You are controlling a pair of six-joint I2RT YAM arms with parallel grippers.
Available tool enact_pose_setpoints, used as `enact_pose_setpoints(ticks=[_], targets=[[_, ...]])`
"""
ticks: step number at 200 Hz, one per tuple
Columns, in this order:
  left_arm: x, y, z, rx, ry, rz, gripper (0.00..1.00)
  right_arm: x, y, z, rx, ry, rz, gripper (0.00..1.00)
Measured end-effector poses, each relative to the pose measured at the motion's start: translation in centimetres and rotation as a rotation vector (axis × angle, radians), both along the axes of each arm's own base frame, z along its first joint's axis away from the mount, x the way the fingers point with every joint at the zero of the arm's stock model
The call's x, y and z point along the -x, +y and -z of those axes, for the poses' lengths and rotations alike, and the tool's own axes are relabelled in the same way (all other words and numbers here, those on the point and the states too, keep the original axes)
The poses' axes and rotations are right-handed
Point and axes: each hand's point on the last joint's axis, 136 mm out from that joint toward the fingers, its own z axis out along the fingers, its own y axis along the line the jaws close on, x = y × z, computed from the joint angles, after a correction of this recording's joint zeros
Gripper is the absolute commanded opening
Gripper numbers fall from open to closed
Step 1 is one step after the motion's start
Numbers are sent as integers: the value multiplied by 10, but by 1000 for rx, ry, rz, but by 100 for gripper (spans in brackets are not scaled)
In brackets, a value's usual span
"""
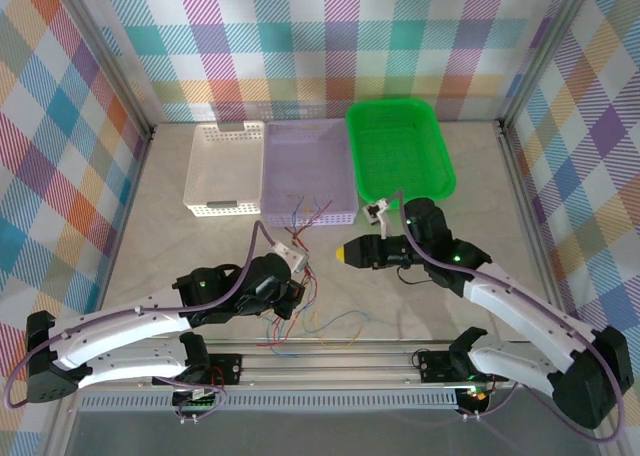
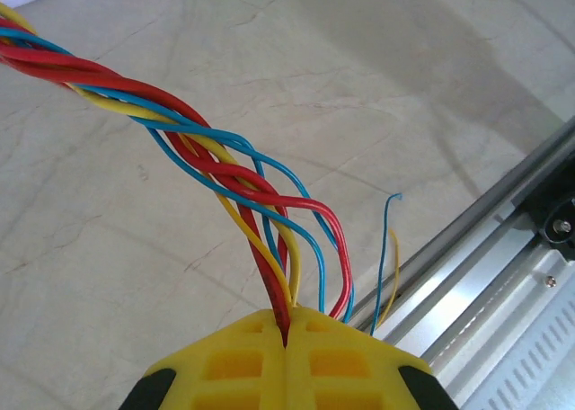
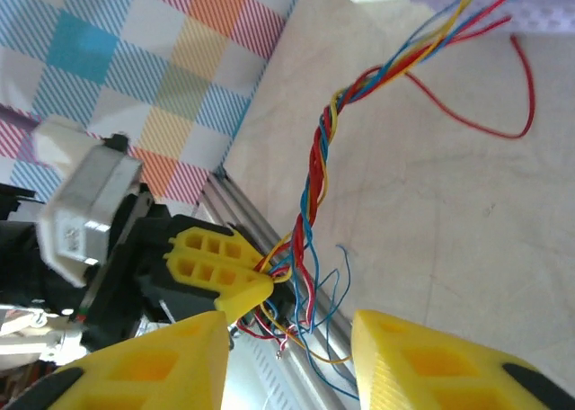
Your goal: Untangle the cables
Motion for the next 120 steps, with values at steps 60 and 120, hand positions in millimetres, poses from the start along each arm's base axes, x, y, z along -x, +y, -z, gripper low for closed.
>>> enact_pose_setpoints(ticks=[60, 120], targets=[[3, -12, -19, 25, -35, 78, 0, -10, 35, 37, 30, 139, -66, 50], [9, -16, -16, 14, -29, 124, 0, -15, 57, 30, -54, 161, -104, 47]])
